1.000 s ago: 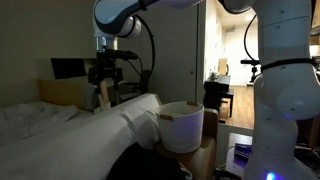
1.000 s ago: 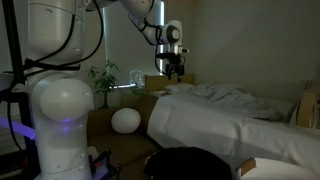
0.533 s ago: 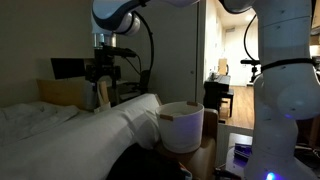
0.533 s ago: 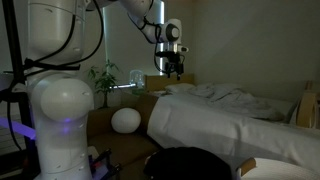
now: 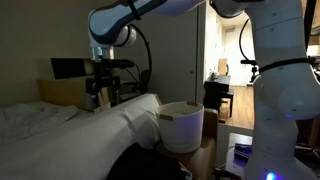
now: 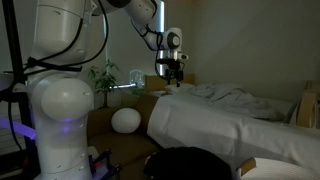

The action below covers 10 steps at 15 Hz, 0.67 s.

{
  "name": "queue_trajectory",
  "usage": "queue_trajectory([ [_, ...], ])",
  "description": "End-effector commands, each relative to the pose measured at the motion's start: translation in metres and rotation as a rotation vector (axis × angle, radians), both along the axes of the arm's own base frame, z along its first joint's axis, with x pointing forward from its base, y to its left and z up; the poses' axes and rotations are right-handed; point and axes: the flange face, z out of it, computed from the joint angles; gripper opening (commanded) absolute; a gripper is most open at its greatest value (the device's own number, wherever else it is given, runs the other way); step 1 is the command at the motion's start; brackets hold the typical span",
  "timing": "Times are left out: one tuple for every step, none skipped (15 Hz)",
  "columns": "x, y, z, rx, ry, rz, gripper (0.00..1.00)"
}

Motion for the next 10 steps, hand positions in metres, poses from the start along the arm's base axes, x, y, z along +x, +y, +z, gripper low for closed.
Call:
queue_trajectory([
  [0.01, -0.015, -0.04, 0.008, 0.037, -0.065, 1.0],
  [0.013, -0.023, -0.054, 0.011, 0.056, -0.083, 1.0],
  [0.016, -0.032, -0.068, 0.016, 0.079, -0.091, 1.0],
  [0.018, -0.044, -0.086, 0.024, 0.086, -0.103, 1.0],
  [0.021, -0.053, -0.101, 0.043, 0.109, -0.112, 1.0],
  [0.023, -0.063, -0.121, 0.056, 0.113, -0.125, 1.0],
  [0.026, -0.072, -0.138, 0.068, 0.109, -0.147, 1.0],
  [0.029, -0.078, -0.153, 0.087, 0.106, -0.16, 1.0],
  [0.032, -0.082, -0.169, 0.092, 0.096, -0.174, 1.0],
  [0.037, -0.085, -0.186, 0.097, 0.077, -0.199, 1.0],
])
